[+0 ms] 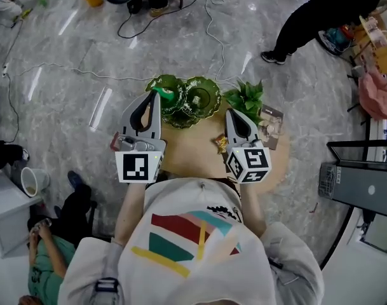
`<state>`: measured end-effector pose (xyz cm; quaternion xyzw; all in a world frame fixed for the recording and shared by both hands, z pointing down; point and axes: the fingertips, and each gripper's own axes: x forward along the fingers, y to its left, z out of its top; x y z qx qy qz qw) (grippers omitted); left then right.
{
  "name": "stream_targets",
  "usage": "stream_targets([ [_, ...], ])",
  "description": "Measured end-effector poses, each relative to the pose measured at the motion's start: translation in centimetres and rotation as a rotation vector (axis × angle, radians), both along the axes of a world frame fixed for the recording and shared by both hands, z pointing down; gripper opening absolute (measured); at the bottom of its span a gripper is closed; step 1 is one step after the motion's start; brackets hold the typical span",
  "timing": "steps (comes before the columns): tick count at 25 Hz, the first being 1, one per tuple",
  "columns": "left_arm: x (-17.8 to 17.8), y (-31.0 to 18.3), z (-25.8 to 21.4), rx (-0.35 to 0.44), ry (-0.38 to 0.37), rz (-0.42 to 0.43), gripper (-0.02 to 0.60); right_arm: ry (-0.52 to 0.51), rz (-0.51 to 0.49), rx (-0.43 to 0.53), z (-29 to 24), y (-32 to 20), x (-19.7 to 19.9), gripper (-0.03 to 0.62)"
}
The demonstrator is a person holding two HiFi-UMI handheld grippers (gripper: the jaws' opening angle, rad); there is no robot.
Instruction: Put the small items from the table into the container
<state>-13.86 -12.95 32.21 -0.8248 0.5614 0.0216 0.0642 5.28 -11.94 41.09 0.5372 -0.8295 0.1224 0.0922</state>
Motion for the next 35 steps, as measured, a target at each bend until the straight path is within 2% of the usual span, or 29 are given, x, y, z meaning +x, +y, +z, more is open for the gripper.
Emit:
stream_targets([
  [6,0.2,-0.4,-0.2,-0.018,0.028,0.021,0.008,-0.004,0.047,0.071,-2.8,0.4,1.5,0.011],
  [11,0.5,-0.4,-0.8,0.011,0.013,0.016,0.008,0.0,0.061,0.061,-2.1,0.5,2.2,0.011],
  [13,0.6,-0.1,-0.4,-0.003,0.002,0.028,0.008,-0.049,0.047,0.054,-2.0,0.9,2.0,0.011],
  [16,0.7,0.3,0.2,-0.03,-0.012,0.036,0.008,-0.24,0.013,0.041,-2.2,2.0,1.6,0.017],
  [17,0.6,0.2,0.3,-0.035,-0.011,0.031,0.008,-0.287,0.021,0.041,-2.1,2.1,1.7,0.036],
  [18,0.5,0.2,0.3,-0.038,-0.009,0.026,0.008,-0.305,0.045,0.051,-1.8,2.1,2.0,0.114],
  [19,0.4,0.2,0.4,-0.042,-0.009,0.025,0.008,-0.297,0.08,0.074,-1.4,2.1,2.4,0.222],
  [20,0.5,0.3,0.5,-0.049,-0.013,0.026,0.008,-0.272,0.117,0.104,-1.0,2.2,3.0,0.261],
  [22,0.8,0.4,0.7,-0.066,-0.036,0.033,0.008,-0.206,0.153,0.128,0.3,2.6,3.8,0.273],
  [25,1.5,0.5,1.7,-0.095,-0.065,0.039,0.008,-0.064,0.117,0.017,5.7,3.2,4.8,0.272],
  [28,2.3,0.1,3.9,-0.144,-0.069,0.045,0.008,0.079,0.063,-0.205,15.4,4.5,6.2,0.272],
  [31,3.7,0.2,6.9,-0.225,-0.085,0.083,0.008,0.141,0.033,-0.461,25.6,7.1,7.8,0.272],
  [35,5.0,-0.2,11.7,-0.298,-0.098,0.108,0.008,0.262,-0.009,-0.677,37.0,7.8,9.7,0.308],
])
